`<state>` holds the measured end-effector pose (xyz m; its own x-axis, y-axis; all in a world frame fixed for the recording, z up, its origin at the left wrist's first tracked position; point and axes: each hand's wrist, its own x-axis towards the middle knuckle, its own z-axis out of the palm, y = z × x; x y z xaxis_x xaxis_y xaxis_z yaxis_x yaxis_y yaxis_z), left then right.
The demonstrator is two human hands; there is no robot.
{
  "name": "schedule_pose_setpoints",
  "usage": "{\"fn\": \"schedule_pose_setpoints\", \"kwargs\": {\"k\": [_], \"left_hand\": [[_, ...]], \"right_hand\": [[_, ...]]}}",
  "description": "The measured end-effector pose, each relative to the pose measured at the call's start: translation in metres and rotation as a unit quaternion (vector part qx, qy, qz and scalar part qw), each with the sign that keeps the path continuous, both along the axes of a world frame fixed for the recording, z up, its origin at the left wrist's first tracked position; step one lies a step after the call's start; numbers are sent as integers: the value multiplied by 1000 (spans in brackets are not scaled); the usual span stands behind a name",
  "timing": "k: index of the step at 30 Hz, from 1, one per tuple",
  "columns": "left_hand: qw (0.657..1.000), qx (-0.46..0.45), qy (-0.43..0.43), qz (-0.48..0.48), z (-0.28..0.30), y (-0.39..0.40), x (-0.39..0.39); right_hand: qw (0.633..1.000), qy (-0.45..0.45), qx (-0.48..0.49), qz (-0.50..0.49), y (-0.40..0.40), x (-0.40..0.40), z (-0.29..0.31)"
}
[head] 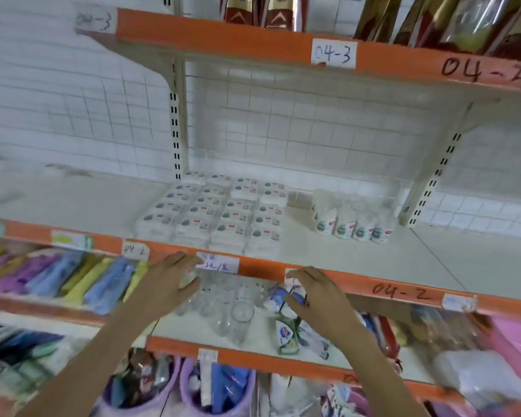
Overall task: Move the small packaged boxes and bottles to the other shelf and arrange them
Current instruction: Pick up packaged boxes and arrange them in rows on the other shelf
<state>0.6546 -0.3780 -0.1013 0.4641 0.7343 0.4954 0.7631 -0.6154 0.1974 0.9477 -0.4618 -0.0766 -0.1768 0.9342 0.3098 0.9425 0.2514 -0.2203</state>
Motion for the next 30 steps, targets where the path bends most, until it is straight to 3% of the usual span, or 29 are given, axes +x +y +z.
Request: {"fn": "schedule_pose_setpoints", "kwargs": {"k": [6,11,15,20,30], "left_hand": [[993,-99,-14,61,-24,-91,-56],[979,-103,0,175,-25,-144,-126],[950,-145,16,277,-20,-179,-184],[916,-139,-43,375,-13,-223,-260],[884,-118,-54,448,4,-193,-448]], "right_hand": [[995,37,-60,69,-45,-40,-32],[985,52,-91,139,-47,-95,-42],[967,57,-113,220,-32,-161,-42],[940,55,-121,314,-7,-262,-41],[914,60,-94,390,71,-481,-18]]}}
